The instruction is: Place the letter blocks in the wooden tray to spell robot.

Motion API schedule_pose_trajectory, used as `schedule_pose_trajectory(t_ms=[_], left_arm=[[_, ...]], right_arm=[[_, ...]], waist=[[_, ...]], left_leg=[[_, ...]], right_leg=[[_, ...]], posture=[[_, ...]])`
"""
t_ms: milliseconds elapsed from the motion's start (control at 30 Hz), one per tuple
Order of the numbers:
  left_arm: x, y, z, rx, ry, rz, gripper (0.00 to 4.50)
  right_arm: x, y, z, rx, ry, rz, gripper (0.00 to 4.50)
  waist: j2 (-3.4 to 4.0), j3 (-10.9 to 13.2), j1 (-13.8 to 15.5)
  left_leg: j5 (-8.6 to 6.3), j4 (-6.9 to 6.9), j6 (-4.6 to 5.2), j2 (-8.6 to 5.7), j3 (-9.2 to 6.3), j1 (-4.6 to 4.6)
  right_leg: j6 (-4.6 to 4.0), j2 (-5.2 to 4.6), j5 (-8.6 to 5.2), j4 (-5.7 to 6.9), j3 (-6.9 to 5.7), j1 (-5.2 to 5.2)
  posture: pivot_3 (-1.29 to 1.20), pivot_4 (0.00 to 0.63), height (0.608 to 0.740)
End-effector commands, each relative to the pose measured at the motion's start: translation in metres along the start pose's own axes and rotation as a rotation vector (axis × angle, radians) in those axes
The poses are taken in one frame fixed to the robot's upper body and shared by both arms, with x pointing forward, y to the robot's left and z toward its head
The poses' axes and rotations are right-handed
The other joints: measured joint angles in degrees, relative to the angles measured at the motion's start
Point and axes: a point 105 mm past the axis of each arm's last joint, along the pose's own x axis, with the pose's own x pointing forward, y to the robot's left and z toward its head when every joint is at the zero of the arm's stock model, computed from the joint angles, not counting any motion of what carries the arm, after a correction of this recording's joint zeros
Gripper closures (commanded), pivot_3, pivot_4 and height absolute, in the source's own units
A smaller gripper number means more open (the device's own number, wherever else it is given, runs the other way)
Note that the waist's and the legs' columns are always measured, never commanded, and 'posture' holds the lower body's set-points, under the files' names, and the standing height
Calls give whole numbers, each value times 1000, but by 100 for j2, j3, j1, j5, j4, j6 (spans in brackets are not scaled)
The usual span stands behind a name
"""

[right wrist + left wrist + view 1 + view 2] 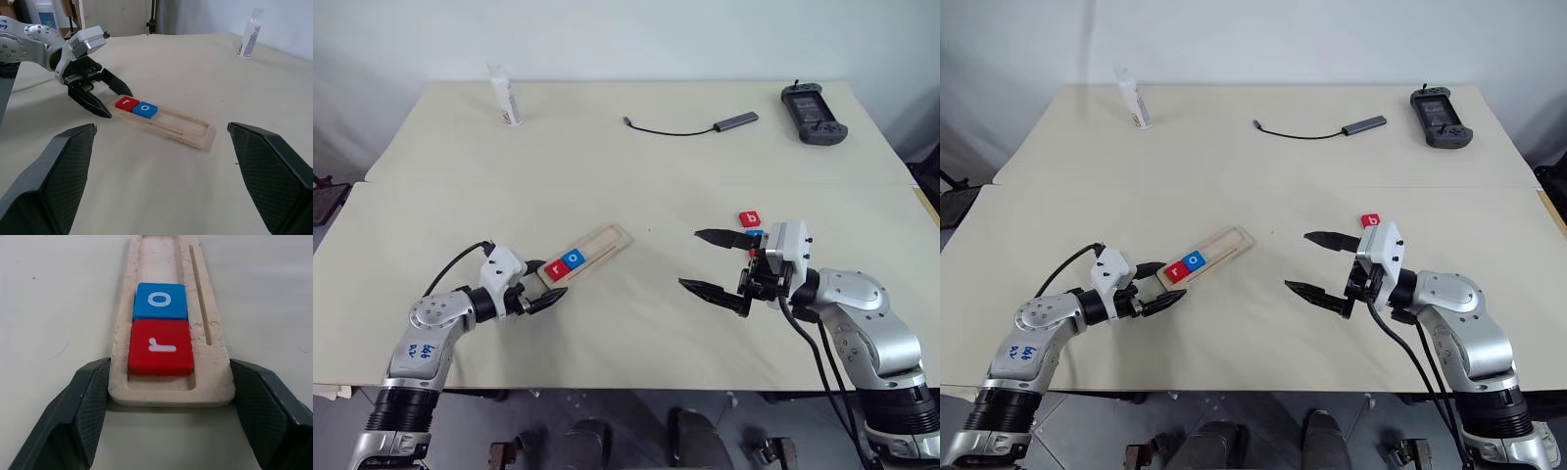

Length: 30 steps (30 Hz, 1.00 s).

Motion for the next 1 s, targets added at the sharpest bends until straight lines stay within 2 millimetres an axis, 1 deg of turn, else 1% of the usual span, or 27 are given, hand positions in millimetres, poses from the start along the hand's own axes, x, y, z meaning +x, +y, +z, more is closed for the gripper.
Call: schedule_pose_trajectory(t_ms=[33, 133, 267, 333, 400, 467, 533, 633, 733, 833, 967, 1000], left_arm=[[0, -6, -21, -23, 53, -18, 1102], [9, -13, -1, 11, -45, -66, 1102], [18, -23, 19, 52, -109, -161, 1102], [28, -34, 33, 109, -139, -265, 1102], [39, -47, 40, 165, -139, -381, 1102], [50, -57, 41, 223, -110, -477, 1102], [62, -61, 41, 279, -83, -536, 1102], [84, -63, 44, 321, -45, -590, 1102], [98, -63, 48, 336, -41, -617, 1102], [103, -63, 49, 340, -40, -633, 1102], [105, -65, 50, 321, -52, -648, 1102], [105, -66, 51, 313, -56, -649, 753]], right_arm=[[-3, -2, 13, -50, -19, -1, 0], [-6, -3, 12, -51, -9, -8, 0], [-14, -5, 11, -56, 14, -29, 0], [-24, -5, 11, -58, 36, -54, 0], [-37, -4, 9, -60, 73, -81, 0], [-49, 0, 7, -59, 108, -109, 0], [-61, 3, 7, -51, 137, -145, 0], [-83, 10, 4, -25, 196, -209, 0], [-102, 18, -1, 5, 246, -260, 0], [-112, 24, -4, 25, 259, -308, 0], [-115, 25, -3, 32, 246, -358, 0], [-115, 26, -4, 34, 243, -367, 0]], waist=[[1, -1, -2], [4, -2, 9], [2, -1, 87], [1, -1, 109], [0, 0, 155], [-1, 0, 151], [-1, 0, 136], [-5, 3, 120], [-10, 4, 76], [-13, 6, 63], [-13, 6, 76], [-13, 6, 82]], left_leg=[[0, 0, -1, 0, 1, 3], [0, 1, -1, 0, 2, 6], [0, 4, 0, -1, 0, -2], [0, 7, 0, -3, -5, -9], [0, 10, 0, -7, -13, -15], [-1, 12, 1, -8, -10, -17], [-1, 8, 2, -8, -4, -15], [-1, 8, 1, -7, 0, -16], [-1, 14, 2, -7, 6, -14], [-1, 14, 2, -2, 17, -9], [-1, 21, 2, 1, 21, -5], [-1, 27, 2, 1, 20, -5]], right_leg=[[0, 1, 0, -1, 1, 1], [0, 0, 0, -2, 3, 5], [0, -1, 0, 0, 0, 4], [1, -2, 1, -3, -4, 3], [1, -3, 1, -5, -10, 4], [3, -3, 2, -8, -10, 4], [4, -2, 2, -8, -9, 4], [4, 3, 3, -7, -10, 4], [7, 5, 4, -4, -7, 5], [9, 8, 5, -2, -1, 5], [10, 9, 5, 8, 6, 5], [10, 9, 5, 11, 7, 5]], posture=[[0, 150, 740], [0, 150, 740], [0, 150, 740], [0, 150, 740], [0, 150, 740], [0, 150, 740], [0, 150, 740], [0, 150, 740], [0, 150, 740], [0, 150, 740], [0, 150, 740], [0, 150, 740]])
